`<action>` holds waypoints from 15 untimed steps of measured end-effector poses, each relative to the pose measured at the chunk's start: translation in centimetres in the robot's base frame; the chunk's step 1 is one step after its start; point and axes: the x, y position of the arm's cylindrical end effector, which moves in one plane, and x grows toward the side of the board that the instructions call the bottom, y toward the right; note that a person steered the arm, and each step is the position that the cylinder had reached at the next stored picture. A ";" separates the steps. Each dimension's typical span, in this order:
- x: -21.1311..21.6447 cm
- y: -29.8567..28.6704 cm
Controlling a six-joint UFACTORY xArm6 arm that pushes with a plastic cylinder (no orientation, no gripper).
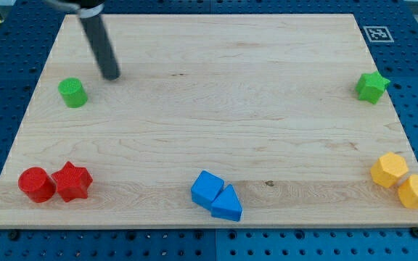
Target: Move the green star below the green circle
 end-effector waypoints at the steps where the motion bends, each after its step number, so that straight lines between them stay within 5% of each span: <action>1: -1.0 9.9; 3: -2.3 33.4; 5: -0.4 45.5; 6: 4.4 47.3; 8: 6.8 45.8; 12: -1.1 36.5; 15: 2.1 36.0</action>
